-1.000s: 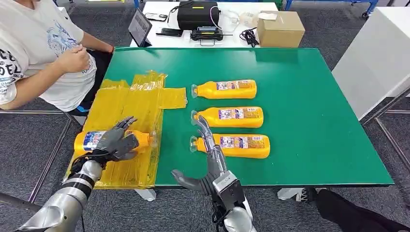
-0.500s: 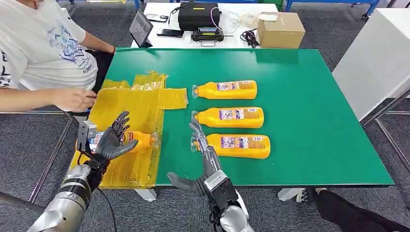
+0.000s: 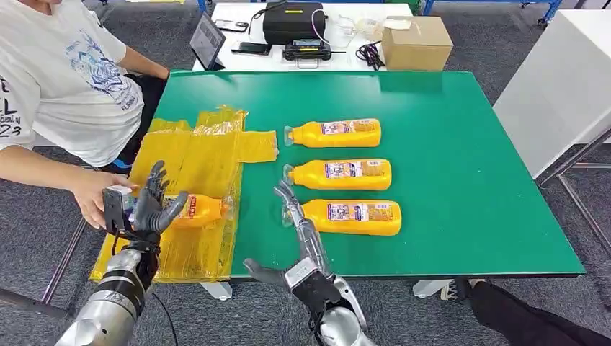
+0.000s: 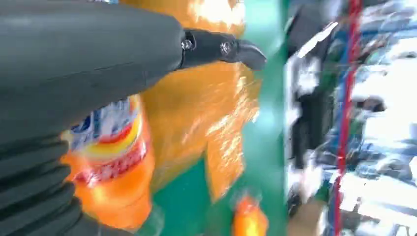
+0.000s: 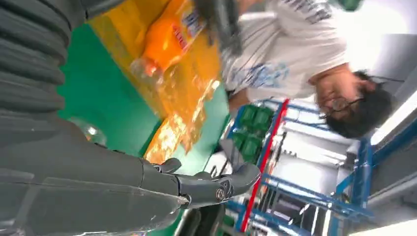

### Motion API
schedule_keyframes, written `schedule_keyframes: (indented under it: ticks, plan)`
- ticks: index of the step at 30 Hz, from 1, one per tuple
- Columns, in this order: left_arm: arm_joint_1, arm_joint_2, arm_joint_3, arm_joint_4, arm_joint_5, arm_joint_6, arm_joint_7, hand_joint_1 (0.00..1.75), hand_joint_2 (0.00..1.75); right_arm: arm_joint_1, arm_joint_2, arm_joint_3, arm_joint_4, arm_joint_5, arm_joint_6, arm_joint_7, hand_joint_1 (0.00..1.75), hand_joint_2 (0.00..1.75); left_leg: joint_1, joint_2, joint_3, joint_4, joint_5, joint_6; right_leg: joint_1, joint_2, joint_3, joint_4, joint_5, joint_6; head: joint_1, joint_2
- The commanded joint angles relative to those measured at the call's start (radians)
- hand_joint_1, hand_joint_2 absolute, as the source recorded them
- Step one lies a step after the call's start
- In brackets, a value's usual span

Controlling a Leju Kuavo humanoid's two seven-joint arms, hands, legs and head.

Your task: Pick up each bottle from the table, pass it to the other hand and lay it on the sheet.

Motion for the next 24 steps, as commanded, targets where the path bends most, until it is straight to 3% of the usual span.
schedule_keyframes:
  ticks: [1, 6, 15, 20, 24]
  plan:
    - [0.167, -0.059, -0.114, -0.420, 0.016, 0.113, 0.015, 0.00, 1.75, -0.139, -0.181, -0.079, 0.148, 0.227, -0.007, 0.228, 0.00, 1.75, 0.001, 0.001, -0.002, 0.000, 0.000, 0.000, 0.001, 0.000, -0.001, -0.002, 0.001, -0.001, 0.000, 0.000]
    - [0.271, -0.080, -0.182, -0.535, -0.003, 0.145, 0.037, 0.00, 1.75, -0.167, -0.226, -0.141, 0.170, 0.301, 0.030, 0.288, 0.00, 1.75, 0.001, 0.001, -0.001, 0.001, -0.002, -0.001, 0.001, 0.001, 0.001, -0.003, -0.001, -0.001, 0.000, 0.000]
    - [0.297, -0.090, -0.201, -0.544, 0.021, 0.146, 0.038, 0.00, 1.75, -0.188, -0.239, -0.155, 0.172, 0.346, 0.029, 0.328, 0.00, 1.75, 0.000, 0.000, -0.007, 0.001, -0.002, 0.000, 0.001, 0.000, -0.005, -0.001, -0.001, -0.001, 0.000, 0.000]
    - [0.282, -0.068, -0.182, -0.541, 0.018, 0.179, 0.024, 0.00, 1.75, -0.261, -0.258, -0.126, 0.251, 0.358, 0.103, 0.353, 0.00, 1.75, 0.001, 0.003, -0.007, 0.001, -0.003, 0.000, 0.001, 0.002, -0.006, -0.002, 0.000, -0.001, -0.001, 0.000]
    - [0.292, -0.062, -0.200, -0.525, 0.000, 0.146, 0.030, 0.00, 1.75, -0.237, -0.253, -0.108, 0.282, 0.363, 0.105, 0.337, 0.00, 1.75, 0.001, 0.001, -0.007, 0.001, -0.002, 0.000, 0.001, 0.001, -0.005, -0.002, 0.000, -0.001, 0.000, 0.000]
